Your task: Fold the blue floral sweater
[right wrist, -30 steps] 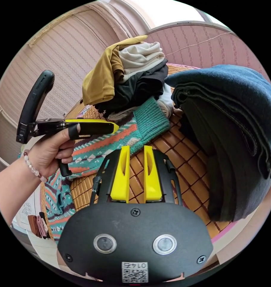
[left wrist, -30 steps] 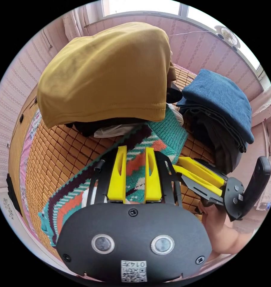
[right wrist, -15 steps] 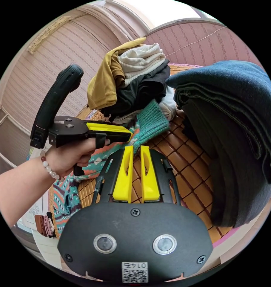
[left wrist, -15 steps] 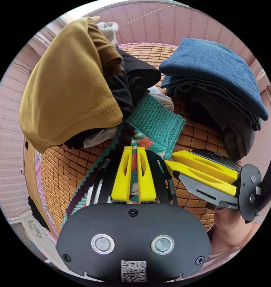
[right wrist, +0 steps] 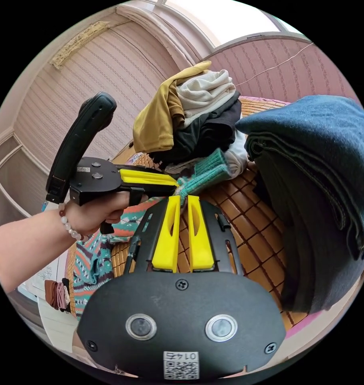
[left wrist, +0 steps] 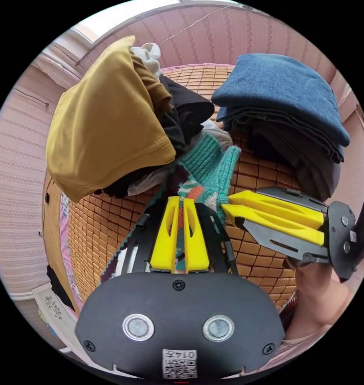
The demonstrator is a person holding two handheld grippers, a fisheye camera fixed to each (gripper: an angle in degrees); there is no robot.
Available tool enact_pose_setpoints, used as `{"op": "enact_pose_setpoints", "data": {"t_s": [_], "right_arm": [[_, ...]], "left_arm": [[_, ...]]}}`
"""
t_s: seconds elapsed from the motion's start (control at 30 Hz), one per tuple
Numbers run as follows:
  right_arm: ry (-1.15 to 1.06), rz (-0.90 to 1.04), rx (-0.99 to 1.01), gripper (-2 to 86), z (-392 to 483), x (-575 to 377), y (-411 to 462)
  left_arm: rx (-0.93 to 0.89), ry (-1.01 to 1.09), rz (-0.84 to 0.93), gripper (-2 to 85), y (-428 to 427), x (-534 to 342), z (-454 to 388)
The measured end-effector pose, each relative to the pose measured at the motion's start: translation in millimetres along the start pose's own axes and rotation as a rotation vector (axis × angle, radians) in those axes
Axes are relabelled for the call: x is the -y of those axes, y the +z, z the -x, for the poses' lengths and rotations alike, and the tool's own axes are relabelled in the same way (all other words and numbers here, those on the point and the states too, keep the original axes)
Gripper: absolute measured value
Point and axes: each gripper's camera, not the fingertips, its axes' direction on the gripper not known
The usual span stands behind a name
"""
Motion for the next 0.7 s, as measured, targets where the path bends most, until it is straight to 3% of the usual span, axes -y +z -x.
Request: {"op": "enact_pose_setpoints", "data": {"t_s": [0.17, 0.4, 0.57, 0.7], "right_arm": [[-0.143, -0.054, 0.076, 2.3, 27.5, -14.3, -17.6], [-0.432, -0.184, 0.256, 1.9, 148.4, -57.3, -50.1], [-0.73, -0.167, 0.456, 2.2, 283.9, -104.3, -63.6], [-0.95, 0.045, 0.565, 3.4, 383.9, -194.7, -27.0]], "left_arm": [[0.046, -0.05, -0.068, -0.8, -57.5, -49.7, 15.0], [0.127, -0.206, -0.214, -0.6, -159.1, -175.2, 62.7], [0.108, -0.492, -0.32, 1.3, -250.9, -360.5, 116.6], [0.11, -0.736, -0.272, 3.6, -271.0, -512.1, 123.8]]}}
